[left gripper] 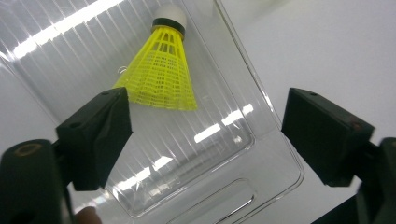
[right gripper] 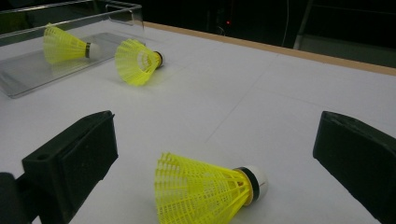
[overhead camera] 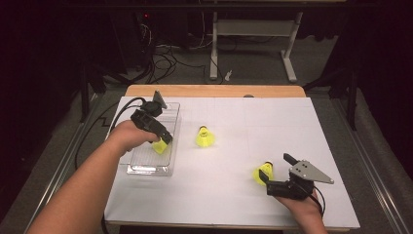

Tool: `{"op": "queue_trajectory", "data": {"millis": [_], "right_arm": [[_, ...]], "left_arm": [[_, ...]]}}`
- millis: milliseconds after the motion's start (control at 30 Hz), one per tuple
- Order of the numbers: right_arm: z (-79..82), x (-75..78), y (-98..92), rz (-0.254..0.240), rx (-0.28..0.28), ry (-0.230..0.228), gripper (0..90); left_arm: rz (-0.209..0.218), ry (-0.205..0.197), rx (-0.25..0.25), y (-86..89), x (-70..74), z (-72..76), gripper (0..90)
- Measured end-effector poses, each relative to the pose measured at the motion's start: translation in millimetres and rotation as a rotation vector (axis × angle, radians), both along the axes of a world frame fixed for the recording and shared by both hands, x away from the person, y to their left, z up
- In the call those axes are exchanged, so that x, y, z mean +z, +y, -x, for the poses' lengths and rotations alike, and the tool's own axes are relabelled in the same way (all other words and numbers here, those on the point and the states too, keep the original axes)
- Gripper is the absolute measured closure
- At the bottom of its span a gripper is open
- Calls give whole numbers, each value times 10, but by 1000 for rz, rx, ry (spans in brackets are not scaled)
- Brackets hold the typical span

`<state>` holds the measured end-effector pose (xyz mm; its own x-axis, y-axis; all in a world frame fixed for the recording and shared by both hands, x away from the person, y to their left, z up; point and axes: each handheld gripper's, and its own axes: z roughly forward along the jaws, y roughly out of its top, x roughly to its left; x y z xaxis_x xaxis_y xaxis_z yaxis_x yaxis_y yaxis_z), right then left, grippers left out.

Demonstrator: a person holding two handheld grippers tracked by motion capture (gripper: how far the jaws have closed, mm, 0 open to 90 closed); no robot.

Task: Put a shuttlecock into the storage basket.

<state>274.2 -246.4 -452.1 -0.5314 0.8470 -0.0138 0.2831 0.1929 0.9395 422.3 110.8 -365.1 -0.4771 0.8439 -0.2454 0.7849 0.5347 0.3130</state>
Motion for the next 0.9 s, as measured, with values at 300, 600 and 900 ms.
{"op": "queue_trajectory", "data": {"millis": [300,600,900], "right_arm": [[7,-2,-7,-1,-2,2,4],[7,-5,-3,0,-1,1,5],[9,-5,-4,0,0,1,5]], "left_arm": [[-9,5,-3,6,16,43,71],[-12,16,-19,-50,21,102,6],[-8,12,-48,-111,36,145,8]]}}
